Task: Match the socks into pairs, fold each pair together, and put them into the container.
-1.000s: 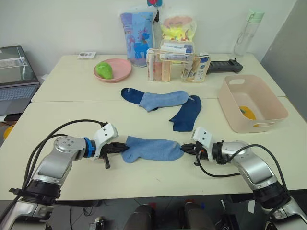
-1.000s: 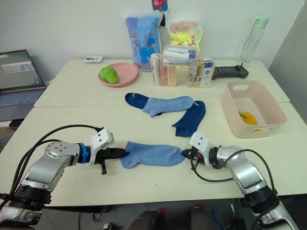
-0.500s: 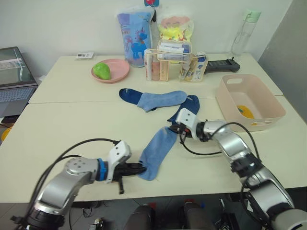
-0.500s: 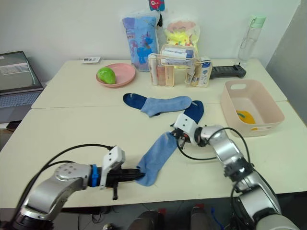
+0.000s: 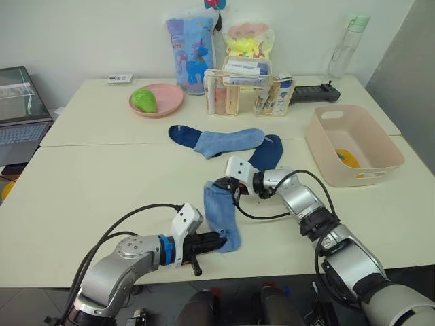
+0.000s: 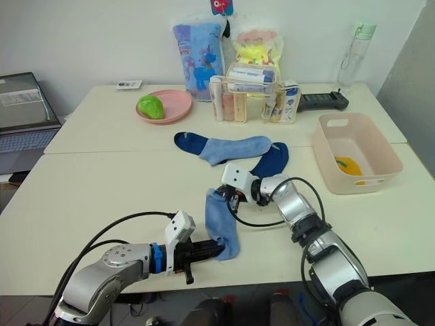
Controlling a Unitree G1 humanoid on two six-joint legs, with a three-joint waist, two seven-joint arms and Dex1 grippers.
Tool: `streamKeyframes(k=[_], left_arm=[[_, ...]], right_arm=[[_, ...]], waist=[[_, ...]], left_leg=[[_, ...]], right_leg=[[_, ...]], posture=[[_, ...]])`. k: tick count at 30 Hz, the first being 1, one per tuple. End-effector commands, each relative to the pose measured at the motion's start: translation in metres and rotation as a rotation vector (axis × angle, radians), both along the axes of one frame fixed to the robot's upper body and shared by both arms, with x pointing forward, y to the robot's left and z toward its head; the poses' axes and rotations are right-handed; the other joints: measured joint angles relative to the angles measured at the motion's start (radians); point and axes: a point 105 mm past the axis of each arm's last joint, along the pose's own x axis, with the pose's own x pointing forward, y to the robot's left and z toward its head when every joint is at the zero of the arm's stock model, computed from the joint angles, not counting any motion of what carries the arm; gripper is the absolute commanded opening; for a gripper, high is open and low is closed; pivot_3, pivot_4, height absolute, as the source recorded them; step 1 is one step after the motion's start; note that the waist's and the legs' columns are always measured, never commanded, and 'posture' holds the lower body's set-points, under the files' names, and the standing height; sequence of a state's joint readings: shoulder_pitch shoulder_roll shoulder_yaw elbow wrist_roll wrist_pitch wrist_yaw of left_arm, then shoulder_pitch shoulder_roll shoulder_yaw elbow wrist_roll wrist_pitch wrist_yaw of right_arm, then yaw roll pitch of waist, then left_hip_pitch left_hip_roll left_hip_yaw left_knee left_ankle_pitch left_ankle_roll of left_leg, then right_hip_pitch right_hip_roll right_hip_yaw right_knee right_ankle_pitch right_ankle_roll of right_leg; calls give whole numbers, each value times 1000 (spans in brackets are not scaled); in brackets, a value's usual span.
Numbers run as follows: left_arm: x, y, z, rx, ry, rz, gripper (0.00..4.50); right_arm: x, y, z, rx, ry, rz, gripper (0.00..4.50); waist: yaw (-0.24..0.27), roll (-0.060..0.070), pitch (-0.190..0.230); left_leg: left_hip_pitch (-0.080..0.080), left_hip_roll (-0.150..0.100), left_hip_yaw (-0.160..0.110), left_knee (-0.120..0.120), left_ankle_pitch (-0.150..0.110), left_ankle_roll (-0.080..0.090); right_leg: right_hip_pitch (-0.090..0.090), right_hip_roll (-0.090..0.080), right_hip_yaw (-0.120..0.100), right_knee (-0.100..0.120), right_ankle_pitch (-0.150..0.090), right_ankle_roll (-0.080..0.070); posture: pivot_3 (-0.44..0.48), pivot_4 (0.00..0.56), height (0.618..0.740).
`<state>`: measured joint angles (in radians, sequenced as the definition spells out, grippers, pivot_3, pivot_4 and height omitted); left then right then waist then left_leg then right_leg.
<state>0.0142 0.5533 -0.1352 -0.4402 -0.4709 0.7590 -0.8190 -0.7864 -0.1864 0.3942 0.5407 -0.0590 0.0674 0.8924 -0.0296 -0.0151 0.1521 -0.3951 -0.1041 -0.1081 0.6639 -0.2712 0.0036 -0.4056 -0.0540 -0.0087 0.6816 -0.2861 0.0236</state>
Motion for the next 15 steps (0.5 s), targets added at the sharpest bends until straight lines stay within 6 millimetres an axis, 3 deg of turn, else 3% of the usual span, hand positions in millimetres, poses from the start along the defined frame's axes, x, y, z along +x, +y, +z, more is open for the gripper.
streamKeyframes(k=[1, 5, 8, 9, 11, 15], left_arm=[[-4, 2, 7, -12, -14, -23, 1661], [-5, 19, 14, 12, -23, -28, 2926], [3, 53, 26, 94, -68, -17, 3892], [7, 68, 30, 126, -78, -10, 4171], [14, 86, 37, 163, -95, -11, 4171], [49, 99, 48, 194, -196, 45, 4171]], right_arm=[[0, 2, 17, 42, -55, 26, 461], [1, -7, 26, 72, -89, 0, 1721], [-15, -22, 39, 104, -90, 49, 2777], [-28, -28, 36, 88, -78, 107, 2785], [-47, -38, 29, 43, -60, 186, 2785], [-72, -52, 18, 0, 40, 277, 2785]], waist=[[0, 0, 0], [0, 0, 0], [1, 0, 0], [2, 1, 1], [7, 1, 1], [7, 2, 1]], left_leg=[[0, 0, 0, 0, 0, 0], [0, 0, 0, 0, 0, 0], [0, 0, 0, 0, 0, 0], [0, 0, -1, 0, 0, 0], [-1, 0, -1, -1, 0, 0], [0, 0, -1, 0, 0, 0]], right_leg=[[0, 0, 0, 0, 0, 0], [0, 0, 0, 0, 0, 0], [0, 0, 0, 0, 0, 0], [-1, 0, 0, 0, 0, 0], [0, 0, -1, -1, 0, 0], [1, 0, 0, -1, 0, 0]], posture=[[0, 150, 740], [0, 150, 740], [0, 150, 740], [0, 150, 740], [0, 150, 740], [0, 150, 740]])
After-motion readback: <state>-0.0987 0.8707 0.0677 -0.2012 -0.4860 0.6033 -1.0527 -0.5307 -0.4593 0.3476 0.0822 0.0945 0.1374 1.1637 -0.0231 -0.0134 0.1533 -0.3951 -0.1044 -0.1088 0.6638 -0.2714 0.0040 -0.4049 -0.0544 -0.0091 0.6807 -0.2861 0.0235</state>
